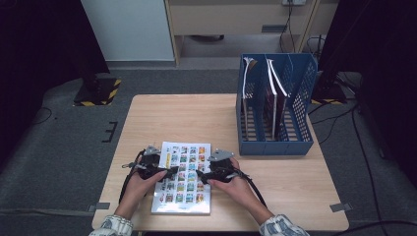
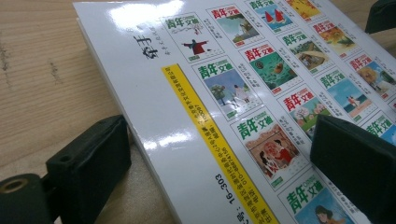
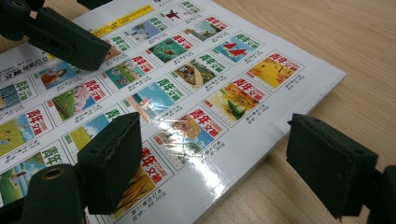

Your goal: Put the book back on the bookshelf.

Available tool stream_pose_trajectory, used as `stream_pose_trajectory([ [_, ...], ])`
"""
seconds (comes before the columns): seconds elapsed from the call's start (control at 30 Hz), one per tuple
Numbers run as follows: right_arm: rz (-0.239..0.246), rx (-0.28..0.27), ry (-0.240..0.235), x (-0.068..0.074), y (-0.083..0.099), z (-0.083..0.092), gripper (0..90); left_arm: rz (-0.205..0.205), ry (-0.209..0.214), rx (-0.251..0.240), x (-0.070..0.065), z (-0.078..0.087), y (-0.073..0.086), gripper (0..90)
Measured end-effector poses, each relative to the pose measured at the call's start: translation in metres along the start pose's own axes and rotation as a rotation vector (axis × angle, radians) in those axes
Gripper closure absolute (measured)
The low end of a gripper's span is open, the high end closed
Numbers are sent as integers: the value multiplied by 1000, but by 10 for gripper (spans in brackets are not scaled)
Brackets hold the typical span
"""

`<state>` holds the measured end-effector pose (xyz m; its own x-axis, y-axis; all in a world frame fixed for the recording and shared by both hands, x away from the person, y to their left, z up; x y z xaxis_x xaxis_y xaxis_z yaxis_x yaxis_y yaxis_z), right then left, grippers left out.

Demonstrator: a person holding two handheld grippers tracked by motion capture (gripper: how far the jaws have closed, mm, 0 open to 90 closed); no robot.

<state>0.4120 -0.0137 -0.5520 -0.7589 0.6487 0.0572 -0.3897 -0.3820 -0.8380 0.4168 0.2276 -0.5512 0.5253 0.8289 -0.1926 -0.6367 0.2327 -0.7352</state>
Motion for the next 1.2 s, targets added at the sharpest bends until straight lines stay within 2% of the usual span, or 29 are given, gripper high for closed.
stream_pose_trajectory([
  [0.2,-36,11,-10,-2,-1,-3,160,-14,1,-4,-1,-3,0,0],
  [0.47,-39,13,-11,-2,-1,-4,159,-13,-4,-2,-2,-2,0,8],
  [0.57,-56,23,-29,-2,-2,-5,158,13,-21,3,-2,-1,-2,44],
  [0.77,-57,22,-25,-2,-2,-6,156,26,-40,17,-3,2,-4,100],
  [0.93,-57,22,-26,-2,-2,-6,156,39,-46,16,-2,6,-5,170],
  [1.2,-57,24,-27,-2,-2,-6,156,42,-42,12,-5,12,-4,199],
])
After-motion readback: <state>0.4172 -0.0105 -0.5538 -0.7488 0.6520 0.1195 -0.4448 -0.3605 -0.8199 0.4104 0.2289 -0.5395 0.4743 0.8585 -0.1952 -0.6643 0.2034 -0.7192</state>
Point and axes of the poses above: each handheld gripper's, and its own axes: z roughly backward along the jaws, y roughly out of its underside, x roughly to its left, the point moved 3 cm from there along -z, roughly forward along the jaws, and after that the axes turned 3 degrees about -x, right-handed, at the moved point
